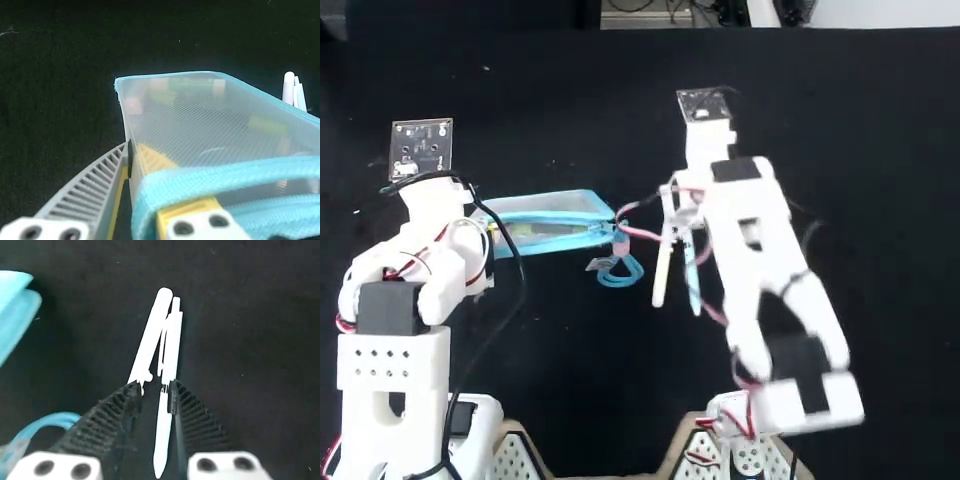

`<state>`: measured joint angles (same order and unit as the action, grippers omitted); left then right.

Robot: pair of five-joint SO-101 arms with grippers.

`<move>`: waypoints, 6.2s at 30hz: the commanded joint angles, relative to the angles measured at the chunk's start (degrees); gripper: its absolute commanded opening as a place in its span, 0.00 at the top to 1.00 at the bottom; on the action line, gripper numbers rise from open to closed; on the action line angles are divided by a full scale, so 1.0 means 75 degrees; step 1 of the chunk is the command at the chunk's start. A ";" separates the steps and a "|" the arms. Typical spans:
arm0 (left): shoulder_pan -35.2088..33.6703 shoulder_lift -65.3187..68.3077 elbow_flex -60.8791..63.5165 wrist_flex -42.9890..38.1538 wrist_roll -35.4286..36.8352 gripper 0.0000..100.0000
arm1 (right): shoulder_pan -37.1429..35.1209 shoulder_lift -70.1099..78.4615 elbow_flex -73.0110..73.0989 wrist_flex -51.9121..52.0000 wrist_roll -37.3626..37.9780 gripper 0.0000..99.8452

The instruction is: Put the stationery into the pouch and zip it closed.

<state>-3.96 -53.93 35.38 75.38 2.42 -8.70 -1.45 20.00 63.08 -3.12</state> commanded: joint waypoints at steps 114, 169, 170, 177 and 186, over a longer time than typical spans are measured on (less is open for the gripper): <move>-0.0076 0.0023 0.0100 0.0023 -0.0047 0.97 | -0.4618 -0.8985 0.1178 -0.1747 0.0375 0.99; -0.0076 0.0023 0.0100 0.0023 -0.0047 0.97 | -0.4864 -0.9747 0.3218 -0.2532 0.0996 0.87; -0.0076 0.0023 0.0100 0.0023 -0.0047 0.97 | -0.4513 -0.9723 0.3018 -0.2391 0.1090 0.87; -0.0076 0.0023 0.0100 0.0023 -0.0047 0.97 | -0.1278 -0.9231 0.2737 -0.0879 -0.0023 0.87; -0.0076 0.0023 0.0100 0.0023 -0.0047 0.97 | -0.0305 -0.5820 0.2690 -0.0692 -0.1418 0.87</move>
<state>-3.96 -53.93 35.47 75.38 2.42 -12.22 -57.80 43.30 59.47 -7.78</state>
